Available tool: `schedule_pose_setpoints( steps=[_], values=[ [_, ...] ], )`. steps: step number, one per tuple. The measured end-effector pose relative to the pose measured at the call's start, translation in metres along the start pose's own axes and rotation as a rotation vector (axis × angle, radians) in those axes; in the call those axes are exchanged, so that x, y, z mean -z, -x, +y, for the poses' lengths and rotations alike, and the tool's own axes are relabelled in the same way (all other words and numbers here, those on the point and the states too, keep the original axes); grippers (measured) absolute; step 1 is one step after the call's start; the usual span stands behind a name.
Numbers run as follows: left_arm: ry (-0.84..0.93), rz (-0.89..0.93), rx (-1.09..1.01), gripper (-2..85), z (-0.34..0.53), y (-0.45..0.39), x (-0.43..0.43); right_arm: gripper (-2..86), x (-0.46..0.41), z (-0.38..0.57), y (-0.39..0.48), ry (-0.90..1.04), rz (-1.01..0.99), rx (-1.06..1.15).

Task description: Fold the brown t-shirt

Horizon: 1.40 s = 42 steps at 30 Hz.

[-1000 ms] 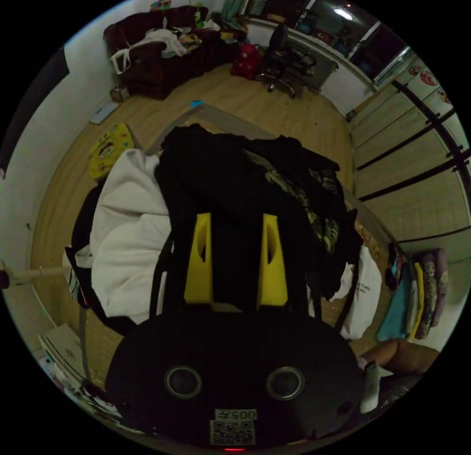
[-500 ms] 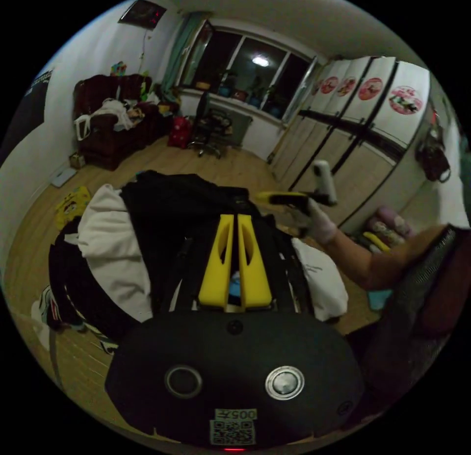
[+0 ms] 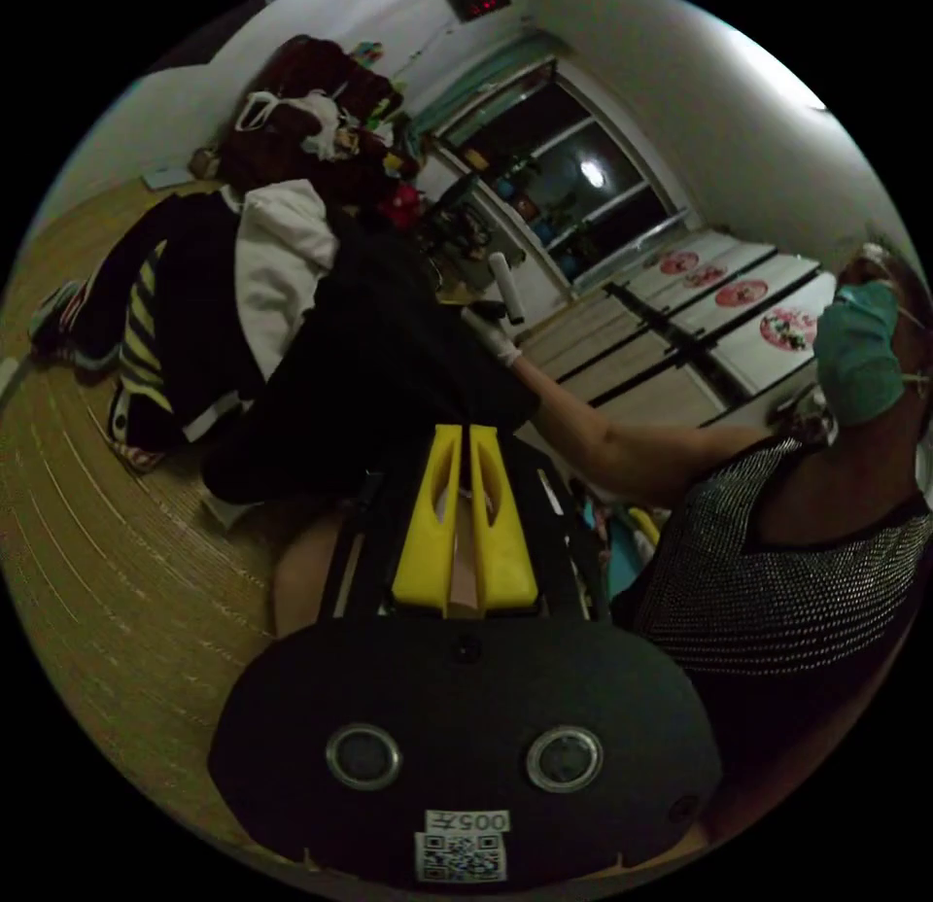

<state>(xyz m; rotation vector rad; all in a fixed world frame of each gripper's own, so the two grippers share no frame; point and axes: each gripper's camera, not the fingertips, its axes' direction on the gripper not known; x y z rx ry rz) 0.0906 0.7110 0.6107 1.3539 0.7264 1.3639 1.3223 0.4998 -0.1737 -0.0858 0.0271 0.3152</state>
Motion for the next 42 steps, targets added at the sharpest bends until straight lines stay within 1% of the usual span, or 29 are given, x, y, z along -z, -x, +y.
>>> schedule_pose_setpoints(
  steps=[2, 4, 5, 7, 9, 12, 15, 17, 19, 23, 26, 29, 33, 37, 39, 42],
  values=[
    [-0.046, -0.019, 0.033, -0.1, 0.024, 0.029, 0.016, -0.8, 0.035, 0.002, 0.003, -0.099, -0.018, -0.056],
    [-0.054, -0.052, 0.018, -0.1, 0.040, 0.046, 0.027, -1.3, 0.099, 0.004, 0.006, -0.251, -0.014, -0.089],
    [-0.055, -0.071, 0.005, -0.1, 0.051, 0.057, 0.034, -1.3, 0.116, 0.004, 0.009, -0.285, -0.003, -0.086],
    [-0.081, -0.081, -0.011, -0.2, 0.066, 0.074, 0.046, -1.5, 0.183, 0.002, 0.023, -0.407, 0.076, -0.062],
    [-0.123, -0.090, -0.021, -0.2, 0.082, 0.092, 0.060, -1.5, 0.234, 0.004, 0.038, -0.522, 0.082, -0.036],
    [-0.239, -0.073, -0.009, -0.2, 0.111, 0.122, 0.092, -1.5, 0.310, 0.007, 0.066, -0.674, 0.111, -0.017],
    [-0.380, -0.082, -0.025, -0.3, 0.144, 0.144, 0.138, -1.5, 0.368, 0.007, 0.097, -0.759, 0.163, 0.007],
    [-0.471, -0.136, -0.066, -0.4, 0.171, 0.154, 0.181, -1.5, 0.395, 0.008, 0.117, -0.797, 0.193, 0.018],
    [-0.532, -0.179, -0.119, -0.4, 0.193, 0.156, 0.213, -1.5, 0.424, 0.013, 0.145, -0.854, 0.160, 0.048],
    [-0.678, -0.247, -0.241, -0.4, 0.256, 0.157, 0.289, -1.5, 0.452, 0.019, 0.194, -0.924, 0.104, 0.091],
    [-0.761, -0.321, -0.303, -0.4, 0.309, 0.159, 0.340, -1.5, 0.466, 0.027, 0.237, -0.984, 0.017, 0.137],
    [-0.830, -0.376, -0.370, -0.4, 0.365, 0.162, 0.385, -1.5, 0.477, 0.033, 0.280, -1.044, -0.067, 0.183],
    [-0.873, -0.432, -0.427, -0.4, 0.428, 0.165, 0.429, -1.5, 0.487, 0.036, 0.343, -1.091, -0.145, 0.263],
    [-0.893, -0.545, -0.461, -0.4, 0.494, 0.176, 0.465, -1.5, 0.483, 0.022, 0.404, -1.045, -0.201, 0.358],
    [-0.888, -0.575, -0.441, -0.4, 0.518, 0.189, 0.478, -1.5, 0.473, 0.009, 0.430, -1.007, -0.229, 0.396],
    [-0.840, -0.590, -0.358, -0.4, 0.548, 0.227, 0.492, -1.5, 0.440, -0.024, 0.472, -0.900, -0.244, 0.439]
  ],
)
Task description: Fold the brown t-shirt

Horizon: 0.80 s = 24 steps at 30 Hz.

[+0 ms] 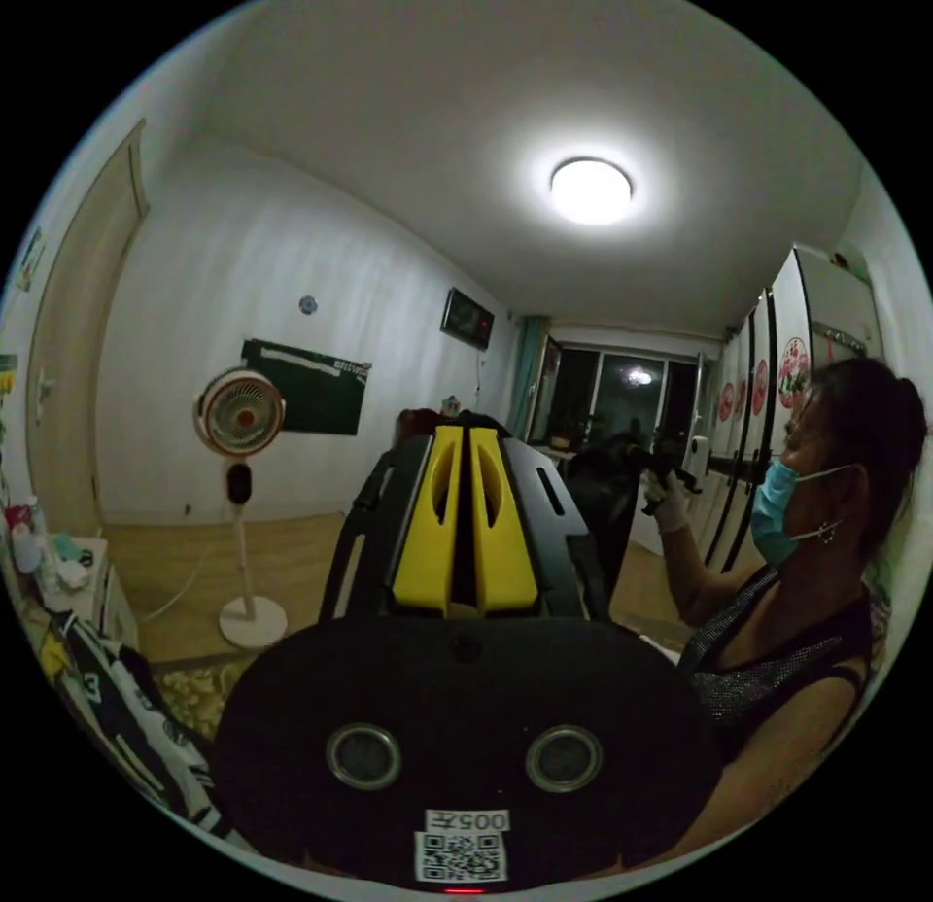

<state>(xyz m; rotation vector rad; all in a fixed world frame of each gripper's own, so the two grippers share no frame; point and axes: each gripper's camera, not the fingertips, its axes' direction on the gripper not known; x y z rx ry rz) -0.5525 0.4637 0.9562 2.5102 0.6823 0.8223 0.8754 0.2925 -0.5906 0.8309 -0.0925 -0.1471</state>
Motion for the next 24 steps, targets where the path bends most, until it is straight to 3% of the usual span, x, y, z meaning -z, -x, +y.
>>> schedule_pose_setpoints(
  steps=[16, 21, 24],
  values=[
    [0.598, -0.238, 0.667, -0.2, 0.299, 0.243, -0.090, -1.4, -0.490, 0.158, 0.069, 0.865, -0.354, -0.252],
    [0.513, -0.314, 0.634, 0.0, 0.312, 0.312, -0.135, -1.4, -0.620, 0.154, 0.081, 0.837, -0.323, -0.245],
    [0.543, -0.527, 0.512, 0.5, 0.314, 0.348, -0.178, -1.2, -0.696, 0.150, 0.081, 0.778, -0.241, -0.246]
  ],
)
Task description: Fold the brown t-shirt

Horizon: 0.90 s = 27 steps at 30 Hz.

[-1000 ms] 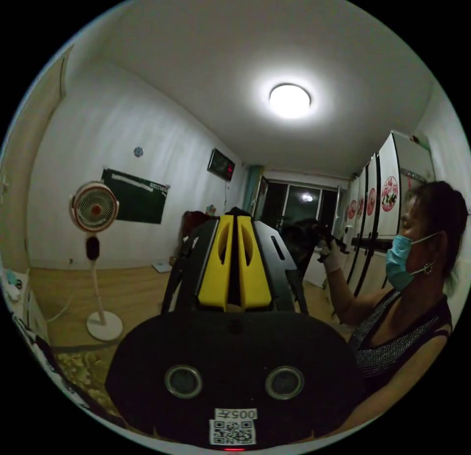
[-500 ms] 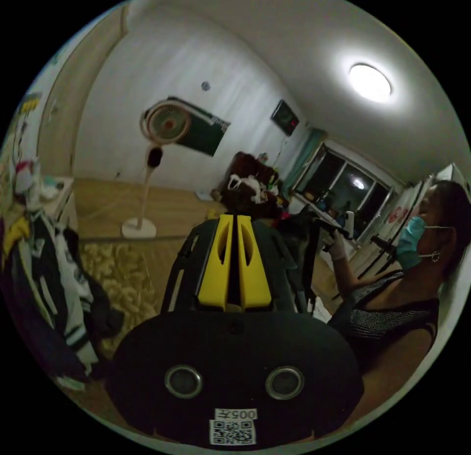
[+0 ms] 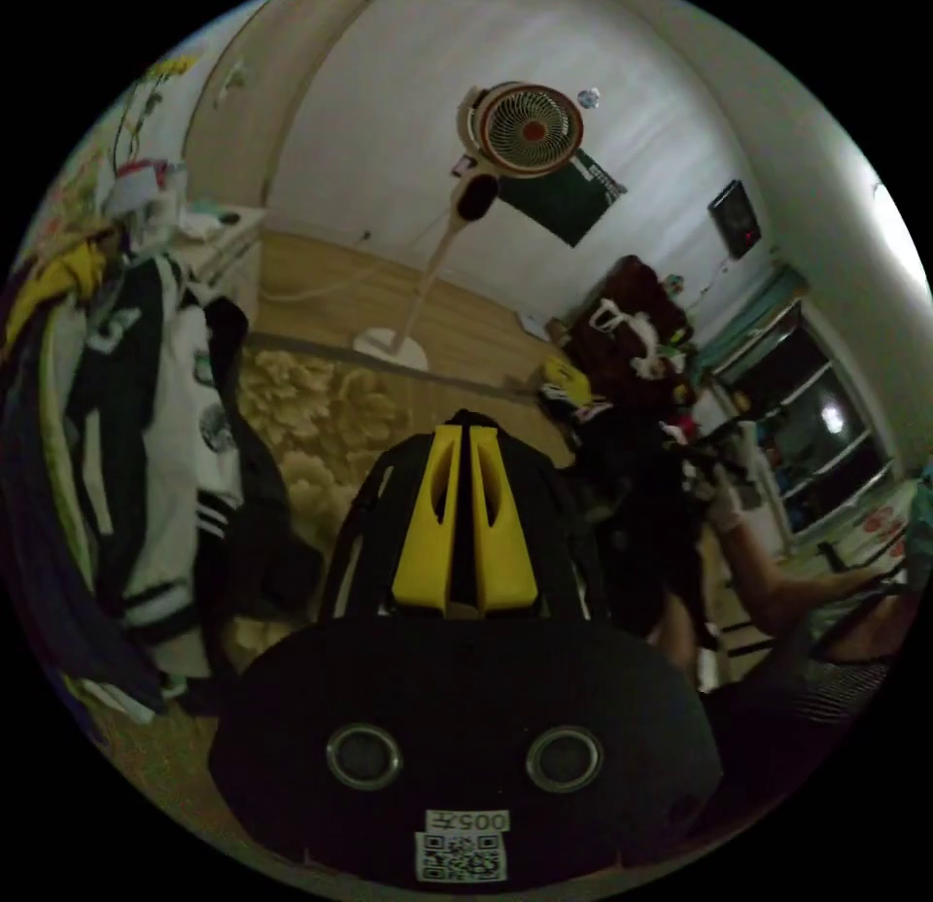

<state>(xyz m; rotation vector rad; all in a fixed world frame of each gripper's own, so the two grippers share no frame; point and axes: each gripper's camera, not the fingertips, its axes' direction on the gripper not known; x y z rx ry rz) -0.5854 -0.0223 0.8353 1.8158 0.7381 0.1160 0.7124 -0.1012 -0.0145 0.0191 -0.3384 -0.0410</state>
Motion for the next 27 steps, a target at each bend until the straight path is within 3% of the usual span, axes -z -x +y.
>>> schedule_pose_setpoints(
  steps=[4, 6, 10, 15, 19, 24, 27],
  values=[
    [0.169, -0.019, 0.107, 1.3, -0.024, 0.024, -0.095, 1.4, -0.119, -0.055, -0.017, 0.270, 0.052, -0.056],
    [0.156, -0.036, 0.134, 0.5, -0.028, 0.025, -0.119, 2.9, -0.153, -0.070, -0.019, 0.311, 0.073, -0.071],
    [0.097, -0.033, 0.051, -0.5, -0.046, 0.009, -0.159, 3.5, -0.198, -0.116, -0.007, 0.248, 0.048, -0.042],
    [0.299, 0.068, -0.008, -0.7, -0.075, -0.021, -0.249, 2.0, -0.280, -0.168, 0.033, 0.344, 0.003, 0.051],
    [0.384, -0.031, -0.080, -0.7, -0.097, -0.059, -0.328, -0.7, -0.366, -0.195, 0.054, 0.461, 0.146, 0.049],
    [0.474, -0.192, -0.146, -0.7, -0.121, -0.094, -0.405, -1.2, -0.427, -0.234, 0.060, 0.415, 0.265, 0.054],
    [0.439, -0.245, -0.146, -0.7, -0.136, -0.107, -0.433, -1.3, -0.458, -0.267, 0.065, 0.396, 0.287, 0.089]
  ],
)
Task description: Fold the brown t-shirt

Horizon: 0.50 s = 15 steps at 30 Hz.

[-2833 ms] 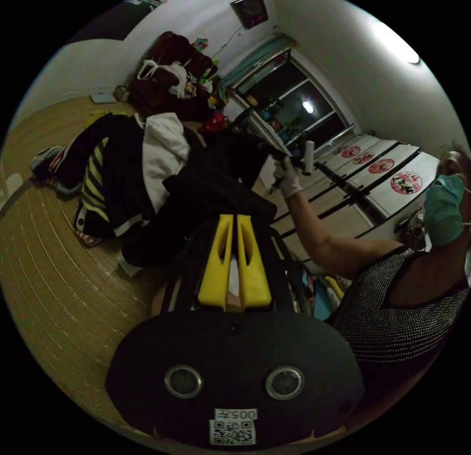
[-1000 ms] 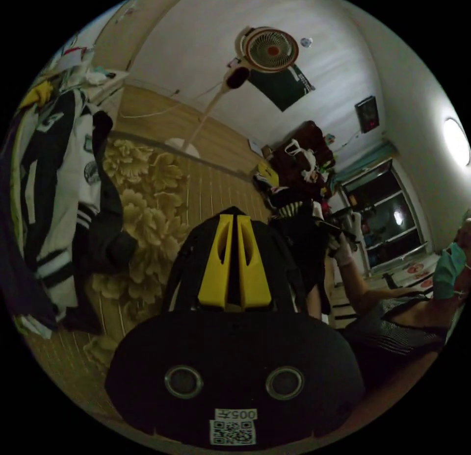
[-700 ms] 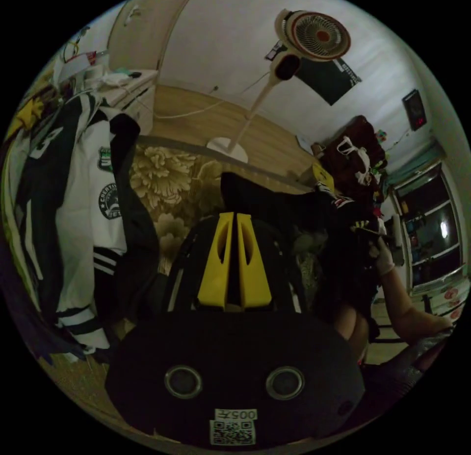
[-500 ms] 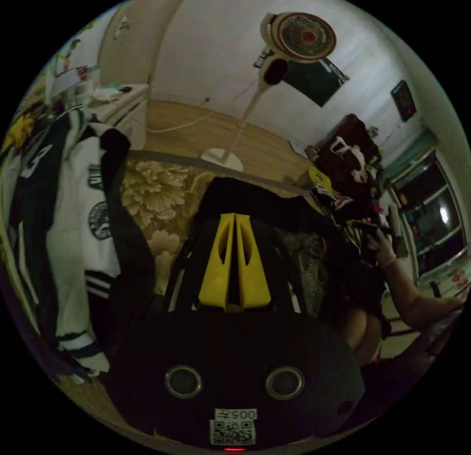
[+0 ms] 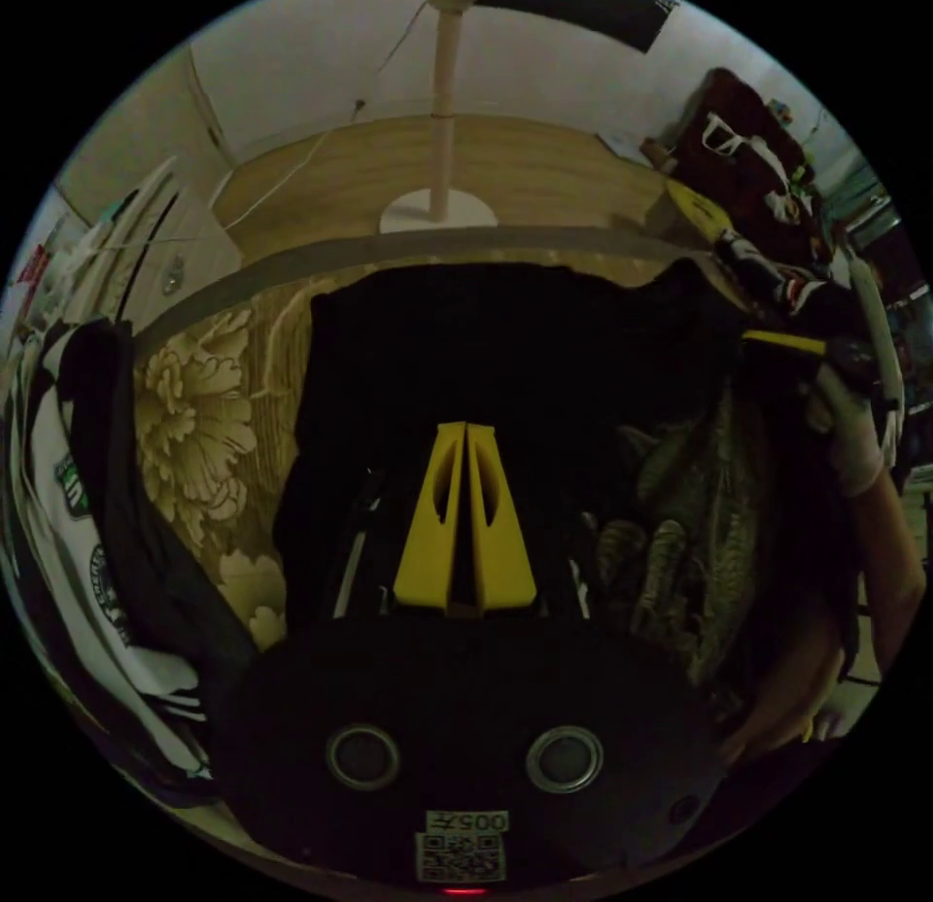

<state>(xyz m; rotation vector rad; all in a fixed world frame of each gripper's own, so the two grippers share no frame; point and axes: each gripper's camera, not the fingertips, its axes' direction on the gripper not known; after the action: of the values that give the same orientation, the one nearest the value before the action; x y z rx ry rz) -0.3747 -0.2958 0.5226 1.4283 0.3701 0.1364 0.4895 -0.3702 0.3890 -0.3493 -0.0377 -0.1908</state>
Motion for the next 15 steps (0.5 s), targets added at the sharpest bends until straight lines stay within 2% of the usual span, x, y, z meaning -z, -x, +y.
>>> schedule_pose_setpoints(
  steps=[6, 10, 12, 15],
  values=[
    [-0.061, -0.005, 0.069, -0.7, -0.051, -0.022, -0.019, -1.6, -0.027, -0.072, 0.009, -0.043, -0.002, 0.006],
    [-0.036, 0.083, 0.122, -0.6, -0.082, -0.038, -0.030, -1.6, -0.043, -0.100, 0.007, -0.011, -0.071, -0.025],
    [-0.025, 0.118, 0.108, -0.4, -0.085, -0.049, -0.029, -1.6, -0.047, -0.101, 0.005, 0.005, -0.112, -0.015],
    [-0.099, 0.132, -0.056, 0.4, -0.069, -0.086, -0.007, -1.3, -0.038, -0.080, 0.002, -0.057, -0.218, -0.003]
  ],
)
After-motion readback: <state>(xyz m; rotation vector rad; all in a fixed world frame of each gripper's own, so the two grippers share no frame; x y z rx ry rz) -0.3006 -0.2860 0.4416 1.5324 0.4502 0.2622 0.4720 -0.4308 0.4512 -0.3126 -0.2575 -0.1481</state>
